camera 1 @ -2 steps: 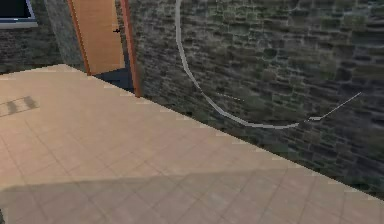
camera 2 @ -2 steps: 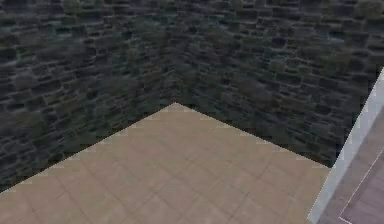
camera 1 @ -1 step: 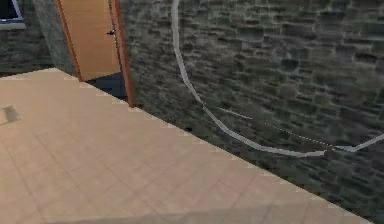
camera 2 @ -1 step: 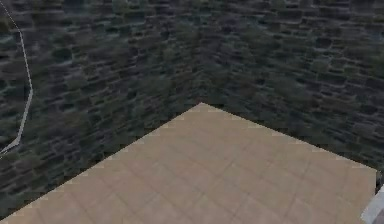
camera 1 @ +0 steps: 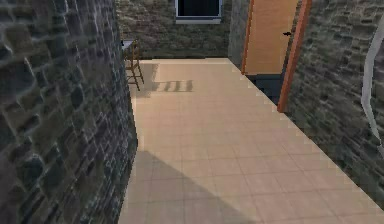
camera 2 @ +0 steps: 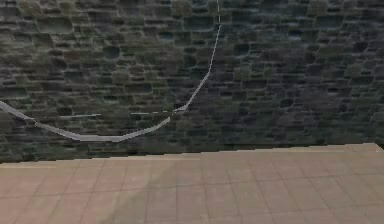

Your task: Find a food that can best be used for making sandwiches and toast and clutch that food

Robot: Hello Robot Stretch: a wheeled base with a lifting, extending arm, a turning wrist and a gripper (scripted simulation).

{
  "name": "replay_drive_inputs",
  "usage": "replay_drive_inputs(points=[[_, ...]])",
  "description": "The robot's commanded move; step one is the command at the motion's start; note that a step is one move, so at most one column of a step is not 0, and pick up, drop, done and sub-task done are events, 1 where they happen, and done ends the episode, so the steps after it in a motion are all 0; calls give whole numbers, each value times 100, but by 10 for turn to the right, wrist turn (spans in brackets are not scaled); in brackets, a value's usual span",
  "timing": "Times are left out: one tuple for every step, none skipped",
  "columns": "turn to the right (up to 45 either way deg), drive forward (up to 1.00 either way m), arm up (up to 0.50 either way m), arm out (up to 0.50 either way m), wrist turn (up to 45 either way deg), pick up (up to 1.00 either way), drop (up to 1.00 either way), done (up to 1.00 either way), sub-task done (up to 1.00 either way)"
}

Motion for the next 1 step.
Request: replay_drive_inputs(points=[[-30,0,0,0,0,0,0,0,0]])
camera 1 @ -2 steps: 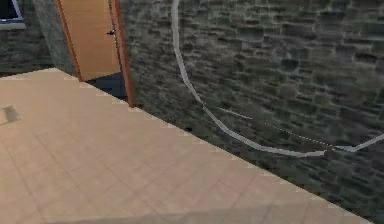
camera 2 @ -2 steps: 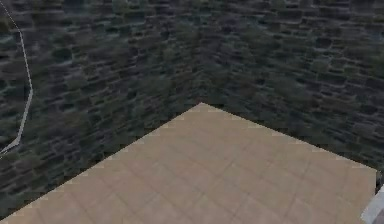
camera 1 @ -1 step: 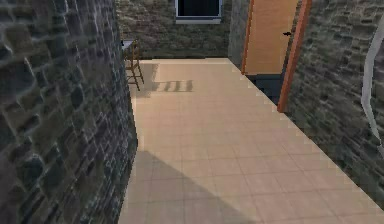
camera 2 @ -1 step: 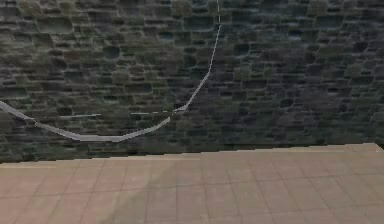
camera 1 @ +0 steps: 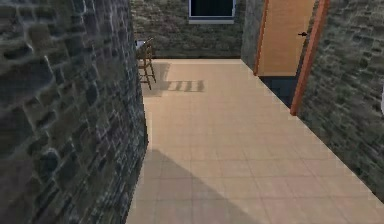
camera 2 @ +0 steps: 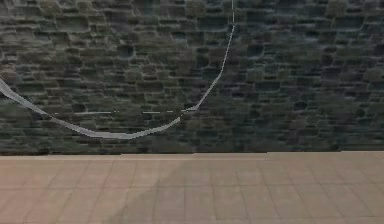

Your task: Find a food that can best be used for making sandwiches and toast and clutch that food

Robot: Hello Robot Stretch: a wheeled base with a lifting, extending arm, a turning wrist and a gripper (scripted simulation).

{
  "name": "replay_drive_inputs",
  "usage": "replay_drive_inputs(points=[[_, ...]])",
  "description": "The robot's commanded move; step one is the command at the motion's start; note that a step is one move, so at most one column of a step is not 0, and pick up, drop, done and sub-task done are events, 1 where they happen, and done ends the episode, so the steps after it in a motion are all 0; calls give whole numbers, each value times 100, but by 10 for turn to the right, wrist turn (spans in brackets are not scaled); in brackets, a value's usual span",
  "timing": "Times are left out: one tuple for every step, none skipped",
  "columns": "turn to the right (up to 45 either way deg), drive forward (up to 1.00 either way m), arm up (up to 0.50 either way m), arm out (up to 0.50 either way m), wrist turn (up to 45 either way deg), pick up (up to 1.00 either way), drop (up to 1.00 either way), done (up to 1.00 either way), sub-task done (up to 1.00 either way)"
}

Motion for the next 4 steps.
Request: replay_drive_inputs(points=[[0,100,0,0,0,0,0,0,0],[0,100,0,0,0,0,0,0,0],[-150,0,0,0,0,0,0,0,0],[0,15,0,0,0,0,0,0,0]])
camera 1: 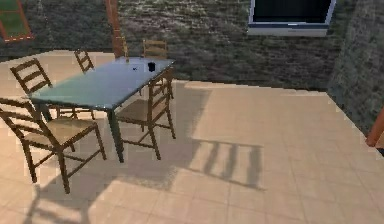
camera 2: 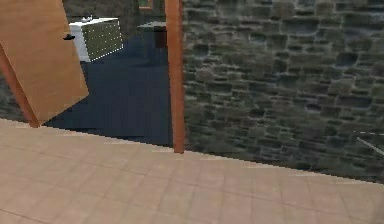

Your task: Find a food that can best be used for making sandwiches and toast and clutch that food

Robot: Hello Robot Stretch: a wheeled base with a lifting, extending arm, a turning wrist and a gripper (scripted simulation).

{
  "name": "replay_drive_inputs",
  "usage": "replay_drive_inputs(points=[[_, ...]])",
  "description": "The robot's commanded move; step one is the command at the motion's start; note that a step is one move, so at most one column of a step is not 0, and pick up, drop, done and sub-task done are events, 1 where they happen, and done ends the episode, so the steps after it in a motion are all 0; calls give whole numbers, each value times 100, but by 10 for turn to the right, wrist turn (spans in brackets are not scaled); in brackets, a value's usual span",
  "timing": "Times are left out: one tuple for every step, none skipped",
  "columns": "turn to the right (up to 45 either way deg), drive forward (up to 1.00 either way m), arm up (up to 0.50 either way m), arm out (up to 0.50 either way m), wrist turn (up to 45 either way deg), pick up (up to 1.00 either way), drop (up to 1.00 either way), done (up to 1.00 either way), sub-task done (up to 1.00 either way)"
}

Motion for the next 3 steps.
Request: replay_drive_inputs(points=[[-240,0,0,0,0,0,0,0,0],[0,5,0,0,0,0,0,0,0],[-60,0,0,0,0,0,0,0,0]])
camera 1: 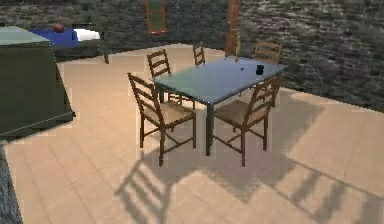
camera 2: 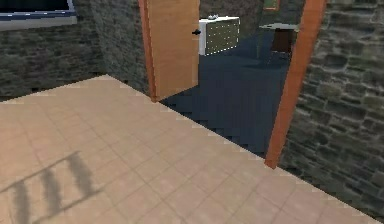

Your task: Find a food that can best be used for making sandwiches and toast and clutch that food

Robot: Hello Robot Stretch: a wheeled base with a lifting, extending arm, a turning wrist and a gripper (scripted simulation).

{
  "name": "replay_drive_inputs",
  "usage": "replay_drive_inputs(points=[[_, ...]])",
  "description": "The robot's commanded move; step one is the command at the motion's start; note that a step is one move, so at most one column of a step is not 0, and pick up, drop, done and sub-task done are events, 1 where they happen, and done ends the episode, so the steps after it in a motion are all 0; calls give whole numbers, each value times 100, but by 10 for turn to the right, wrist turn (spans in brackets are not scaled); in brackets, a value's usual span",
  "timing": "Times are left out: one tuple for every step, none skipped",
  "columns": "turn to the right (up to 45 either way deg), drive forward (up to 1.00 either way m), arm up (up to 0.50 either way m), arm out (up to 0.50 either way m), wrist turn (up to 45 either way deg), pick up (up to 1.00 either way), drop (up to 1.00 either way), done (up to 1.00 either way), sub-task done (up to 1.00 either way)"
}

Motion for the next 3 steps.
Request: replay_drive_inputs(points=[[0,30,0,0,0,0,0,0,0],[-390,0,0,0,0,0,0,0,0],[0,100,0,0,0,0,0,0,0]])
